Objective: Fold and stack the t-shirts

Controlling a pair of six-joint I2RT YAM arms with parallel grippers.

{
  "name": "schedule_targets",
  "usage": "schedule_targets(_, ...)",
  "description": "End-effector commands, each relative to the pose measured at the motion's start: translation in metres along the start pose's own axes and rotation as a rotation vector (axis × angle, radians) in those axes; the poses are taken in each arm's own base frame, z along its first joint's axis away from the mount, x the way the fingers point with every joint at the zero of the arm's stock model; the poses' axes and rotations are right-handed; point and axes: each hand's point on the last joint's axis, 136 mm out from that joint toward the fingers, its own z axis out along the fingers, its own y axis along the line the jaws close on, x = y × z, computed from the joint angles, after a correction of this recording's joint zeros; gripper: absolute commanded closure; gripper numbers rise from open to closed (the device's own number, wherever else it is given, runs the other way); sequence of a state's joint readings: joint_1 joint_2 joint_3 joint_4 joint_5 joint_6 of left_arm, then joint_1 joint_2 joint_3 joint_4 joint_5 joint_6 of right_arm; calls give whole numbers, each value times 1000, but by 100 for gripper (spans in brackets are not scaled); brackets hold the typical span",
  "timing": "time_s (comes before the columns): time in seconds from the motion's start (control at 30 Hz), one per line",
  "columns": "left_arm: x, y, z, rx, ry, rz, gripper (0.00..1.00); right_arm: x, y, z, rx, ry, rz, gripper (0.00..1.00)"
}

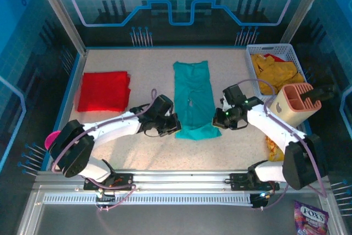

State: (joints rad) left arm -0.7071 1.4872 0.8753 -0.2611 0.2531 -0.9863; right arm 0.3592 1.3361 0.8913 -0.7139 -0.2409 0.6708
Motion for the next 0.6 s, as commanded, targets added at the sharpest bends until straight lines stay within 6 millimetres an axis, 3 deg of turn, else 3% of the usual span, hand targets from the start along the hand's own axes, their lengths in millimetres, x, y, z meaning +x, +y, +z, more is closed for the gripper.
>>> schedule_targets(0.0,-21,-9,-5,15,0,30,100,-29,16,-7,-53,-28,-50,100)
schedule_targets(0.57,-95,-10,11,-1,-33,-6,100,-116,22,18,-59,-14,-5,100)
